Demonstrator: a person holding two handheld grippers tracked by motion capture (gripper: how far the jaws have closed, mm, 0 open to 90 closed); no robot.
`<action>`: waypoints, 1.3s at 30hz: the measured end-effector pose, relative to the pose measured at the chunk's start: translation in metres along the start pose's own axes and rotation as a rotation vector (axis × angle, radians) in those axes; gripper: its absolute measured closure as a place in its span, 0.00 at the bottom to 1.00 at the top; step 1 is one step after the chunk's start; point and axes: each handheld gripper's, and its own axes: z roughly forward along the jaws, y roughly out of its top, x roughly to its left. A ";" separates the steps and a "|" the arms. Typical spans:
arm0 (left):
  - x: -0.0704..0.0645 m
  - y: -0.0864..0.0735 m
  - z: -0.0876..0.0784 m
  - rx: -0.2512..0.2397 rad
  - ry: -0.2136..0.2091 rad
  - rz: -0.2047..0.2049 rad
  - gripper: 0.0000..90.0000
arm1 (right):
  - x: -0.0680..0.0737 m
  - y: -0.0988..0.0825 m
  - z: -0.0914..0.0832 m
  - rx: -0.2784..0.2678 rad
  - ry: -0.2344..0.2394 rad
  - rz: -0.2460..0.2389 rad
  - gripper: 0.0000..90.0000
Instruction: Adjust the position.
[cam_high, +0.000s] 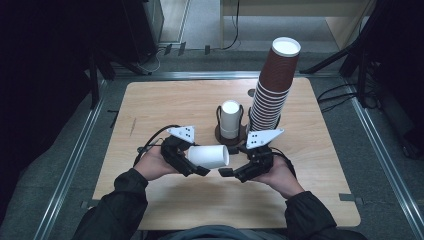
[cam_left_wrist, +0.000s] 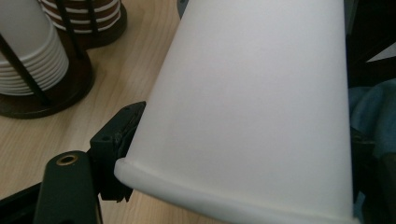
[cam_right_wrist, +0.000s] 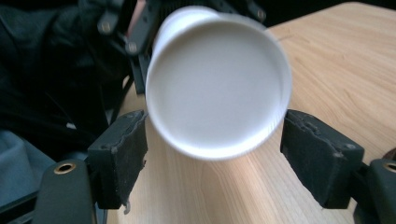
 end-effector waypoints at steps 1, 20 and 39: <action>0.000 0.000 0.000 0.006 -0.001 -0.004 0.24 | 0.000 0.000 0.001 0.015 -0.005 -0.004 0.26; 0.001 0.005 0.003 0.193 0.069 0.033 0.24 | 0.000 -0.010 0.014 0.224 -0.087 -0.055 0.27; 0.006 0.002 0.036 0.382 0.094 0.049 0.24 | -0.001 -0.013 0.022 0.282 -0.098 -0.080 0.27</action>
